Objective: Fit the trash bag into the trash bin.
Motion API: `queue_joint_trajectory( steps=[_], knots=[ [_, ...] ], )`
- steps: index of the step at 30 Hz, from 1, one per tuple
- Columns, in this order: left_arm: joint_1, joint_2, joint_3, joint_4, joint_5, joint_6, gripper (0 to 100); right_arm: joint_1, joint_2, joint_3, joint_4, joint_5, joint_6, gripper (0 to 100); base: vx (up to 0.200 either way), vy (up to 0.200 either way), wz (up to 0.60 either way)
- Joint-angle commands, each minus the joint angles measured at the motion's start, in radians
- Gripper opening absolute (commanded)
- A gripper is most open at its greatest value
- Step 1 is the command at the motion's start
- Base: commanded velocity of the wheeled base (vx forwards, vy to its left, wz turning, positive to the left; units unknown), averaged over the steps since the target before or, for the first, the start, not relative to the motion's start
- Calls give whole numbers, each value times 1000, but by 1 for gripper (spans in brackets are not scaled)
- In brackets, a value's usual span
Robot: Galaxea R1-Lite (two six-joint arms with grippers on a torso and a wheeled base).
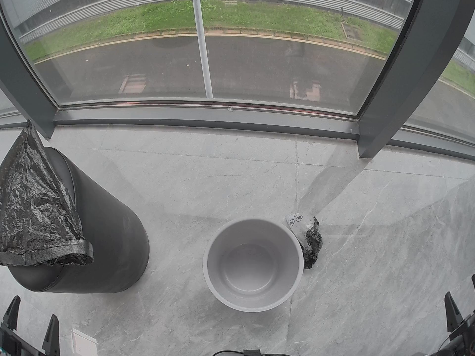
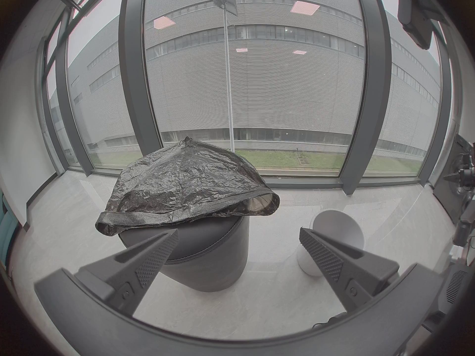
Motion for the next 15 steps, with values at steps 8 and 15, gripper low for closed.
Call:
queue_joint_trajectory(
  steps=[8, 15],
  knots=[
    [-47, 129, -268, 23, -29, -92, 100, 13, 125, -288, -19, 9, 143, 100, 0, 0, 0],
    [-70, 226, -237, 46, -79, 32, 100, 25, 403, -384, -39, 175, 94, 100, 0, 0, 0]
  ],
)
